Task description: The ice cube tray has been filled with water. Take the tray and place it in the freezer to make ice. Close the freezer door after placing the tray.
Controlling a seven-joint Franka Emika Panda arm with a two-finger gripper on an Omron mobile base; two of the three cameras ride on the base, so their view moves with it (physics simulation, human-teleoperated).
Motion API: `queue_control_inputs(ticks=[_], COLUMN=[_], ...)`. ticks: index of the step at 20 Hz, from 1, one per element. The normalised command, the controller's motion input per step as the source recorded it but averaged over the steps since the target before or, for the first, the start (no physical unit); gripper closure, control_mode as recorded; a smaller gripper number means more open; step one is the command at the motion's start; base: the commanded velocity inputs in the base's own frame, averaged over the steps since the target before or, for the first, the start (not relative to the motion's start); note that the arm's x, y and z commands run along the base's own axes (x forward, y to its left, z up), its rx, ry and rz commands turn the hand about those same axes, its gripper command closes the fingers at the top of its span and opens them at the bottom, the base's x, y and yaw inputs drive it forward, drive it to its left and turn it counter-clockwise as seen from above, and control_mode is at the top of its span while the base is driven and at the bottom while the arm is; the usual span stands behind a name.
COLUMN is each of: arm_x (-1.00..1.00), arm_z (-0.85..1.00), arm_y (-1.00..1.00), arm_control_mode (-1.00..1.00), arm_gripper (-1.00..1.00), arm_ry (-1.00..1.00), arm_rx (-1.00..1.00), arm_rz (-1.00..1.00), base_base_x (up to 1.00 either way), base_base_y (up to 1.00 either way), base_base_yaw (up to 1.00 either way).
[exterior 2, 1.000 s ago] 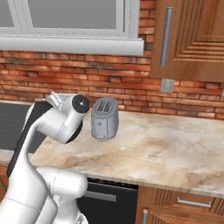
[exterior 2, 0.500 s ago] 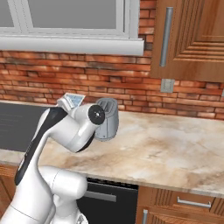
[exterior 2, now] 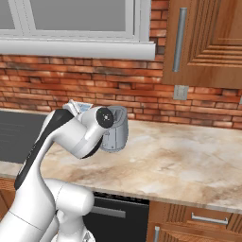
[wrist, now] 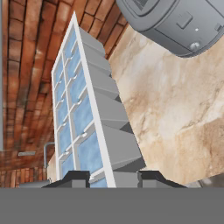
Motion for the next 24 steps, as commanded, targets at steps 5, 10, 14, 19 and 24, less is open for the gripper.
queue_control_inputs(ticks=[5,10,14,19,24], arm_x=[0.08,0.01,0.0,0.0,0.0], arm_z=[0.0,0.0,0.0,0.0,0.0], arm_y=[0.01,0.01,0.0,0.0,0.0], arm_control_mode=[-1.0,1.0,1.0,1.0,1.0], arm_gripper=[1.0,1.0,1.0,1.0,1.0], arm_ry=[0.0,0.01,0.0,0.0,0.0], arm_rx=[0.0,0.0,0.0,0.0,0.0], arm_rz=[0.0,0.0,0.0,0.0,0.0], base_base_x=[0.0,0.0,-0.28,-0.51,-0.58], base_base_y=[0.0,0.02,0.16,0.21,0.34], base_base_yaw=[0.0,0.0,0.0,0.0,0.02])
